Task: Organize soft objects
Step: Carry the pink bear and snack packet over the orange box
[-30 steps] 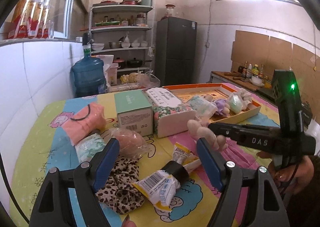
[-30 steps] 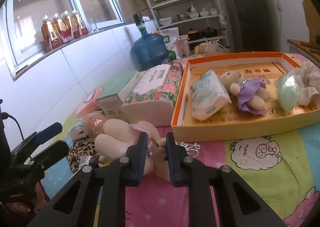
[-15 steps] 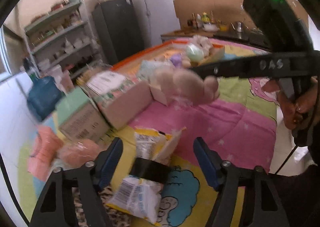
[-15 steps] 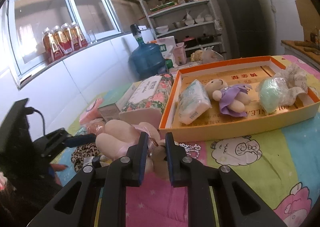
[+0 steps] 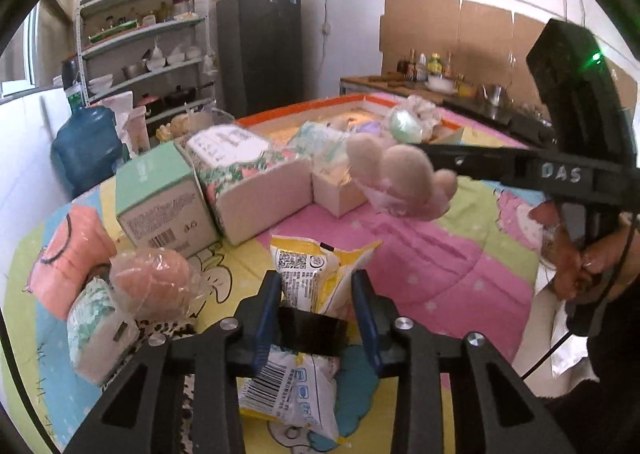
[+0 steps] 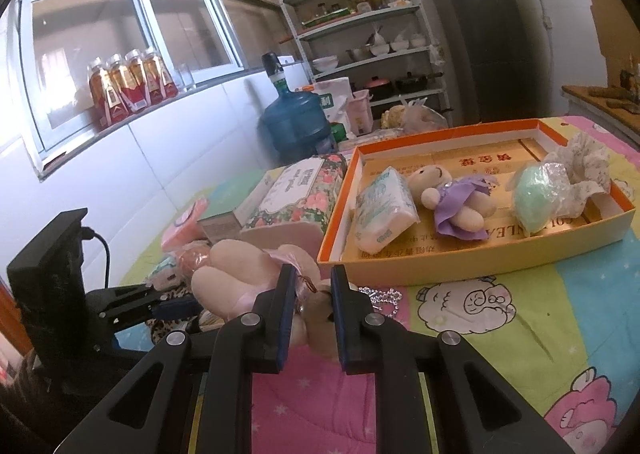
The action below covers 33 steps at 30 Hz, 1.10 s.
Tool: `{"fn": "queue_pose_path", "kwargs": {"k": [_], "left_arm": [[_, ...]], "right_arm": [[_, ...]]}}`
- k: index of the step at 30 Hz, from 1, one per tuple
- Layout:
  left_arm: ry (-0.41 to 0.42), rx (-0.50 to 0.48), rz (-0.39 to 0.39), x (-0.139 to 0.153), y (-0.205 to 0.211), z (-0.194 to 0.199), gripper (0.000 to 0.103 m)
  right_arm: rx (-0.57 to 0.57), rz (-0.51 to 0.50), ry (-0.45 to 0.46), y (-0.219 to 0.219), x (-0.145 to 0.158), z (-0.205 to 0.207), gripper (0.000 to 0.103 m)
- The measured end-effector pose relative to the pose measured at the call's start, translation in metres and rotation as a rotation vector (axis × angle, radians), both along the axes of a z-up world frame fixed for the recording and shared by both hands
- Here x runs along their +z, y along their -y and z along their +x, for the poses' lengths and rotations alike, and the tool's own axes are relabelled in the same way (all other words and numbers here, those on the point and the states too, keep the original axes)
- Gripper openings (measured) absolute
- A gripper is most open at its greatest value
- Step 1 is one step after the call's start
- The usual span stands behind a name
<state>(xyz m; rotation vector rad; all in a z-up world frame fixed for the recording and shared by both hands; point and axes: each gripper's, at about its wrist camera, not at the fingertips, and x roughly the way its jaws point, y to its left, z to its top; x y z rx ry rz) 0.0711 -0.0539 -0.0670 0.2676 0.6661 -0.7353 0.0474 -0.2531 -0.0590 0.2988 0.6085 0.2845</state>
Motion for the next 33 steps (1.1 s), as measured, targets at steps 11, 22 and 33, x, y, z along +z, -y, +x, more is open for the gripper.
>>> {"fn": "queue_pose_path", "kwargs": {"k": [11, 22, 33], "left_arm": [[0.048, 0.087, -0.133, 0.036, 0.002, -0.012, 0.036], [0.055, 0.102, -0.193, 0.06, 0.042, -0.002, 0.035], [0.077, 0.098, -0.185, 0.072, 0.099, 0.027, 0.035]], "right_arm": [[-0.025, -0.047, 0.055, 0.014, 0.02, -0.006, 0.018], [-0.079, -0.098, 0.111, 0.056, 0.043, -0.009, 0.018], [-0.143, -0.127, 0.148, 0.113, 0.058, 0.005, 0.018]]}}
